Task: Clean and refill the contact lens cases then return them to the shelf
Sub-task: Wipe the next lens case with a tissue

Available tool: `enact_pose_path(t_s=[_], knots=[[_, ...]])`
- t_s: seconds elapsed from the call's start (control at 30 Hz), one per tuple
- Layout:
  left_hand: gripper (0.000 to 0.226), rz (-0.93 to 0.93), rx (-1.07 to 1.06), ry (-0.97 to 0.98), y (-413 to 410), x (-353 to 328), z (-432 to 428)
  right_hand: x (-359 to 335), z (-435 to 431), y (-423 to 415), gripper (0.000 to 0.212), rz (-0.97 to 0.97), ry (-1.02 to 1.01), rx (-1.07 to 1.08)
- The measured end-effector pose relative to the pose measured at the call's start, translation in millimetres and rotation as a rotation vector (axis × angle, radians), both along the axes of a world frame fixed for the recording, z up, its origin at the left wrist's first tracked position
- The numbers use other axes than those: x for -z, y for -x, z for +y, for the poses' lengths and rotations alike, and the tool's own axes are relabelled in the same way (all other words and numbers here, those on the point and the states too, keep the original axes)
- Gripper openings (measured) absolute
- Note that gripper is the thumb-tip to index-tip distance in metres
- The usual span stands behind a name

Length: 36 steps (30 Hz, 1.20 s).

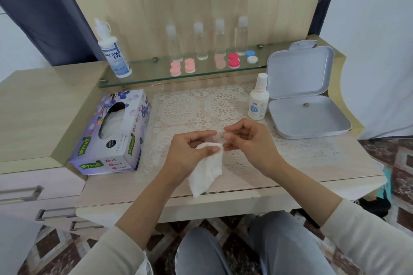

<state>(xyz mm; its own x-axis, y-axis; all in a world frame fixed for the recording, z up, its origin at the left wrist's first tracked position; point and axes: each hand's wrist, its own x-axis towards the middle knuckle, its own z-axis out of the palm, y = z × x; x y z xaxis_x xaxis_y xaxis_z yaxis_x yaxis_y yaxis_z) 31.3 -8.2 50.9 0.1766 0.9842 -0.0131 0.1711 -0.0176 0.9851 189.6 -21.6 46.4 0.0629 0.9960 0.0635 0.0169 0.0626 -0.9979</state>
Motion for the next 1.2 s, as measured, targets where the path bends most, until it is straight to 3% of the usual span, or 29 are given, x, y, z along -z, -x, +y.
enact_pose_path(t_s=[0.17,0.3,0.5,0.8,1.1,1.2], knots=[[0.021,-0.037,-0.078,-0.025,-3,3,-1,-1,-3,4,0.010,0.029,-0.006,-0.007],[0.025,-0.101,-0.024,-0.039,-1,1,-1,1,-5,4,0.033,0.022,0.093,-0.056],[0.009,-0.190,-0.023,0.026,-6,-4,-2,6,-8,8,0.020,-0.065,0.108,-0.060],[0.028,-0.221,-0.045,0.003,3,2,4,-1,-6,-15,0.022,-0.093,0.148,-0.028],[0.023,-0.274,-0.032,0.068,-2,3,-2,-10,-5,-13,0.019,-0.106,0.042,-0.090],[0.021,-0.270,-0.006,0.058,-2,1,-3,-8,-3,-9,0.024,-0.164,0.002,-0.022]])
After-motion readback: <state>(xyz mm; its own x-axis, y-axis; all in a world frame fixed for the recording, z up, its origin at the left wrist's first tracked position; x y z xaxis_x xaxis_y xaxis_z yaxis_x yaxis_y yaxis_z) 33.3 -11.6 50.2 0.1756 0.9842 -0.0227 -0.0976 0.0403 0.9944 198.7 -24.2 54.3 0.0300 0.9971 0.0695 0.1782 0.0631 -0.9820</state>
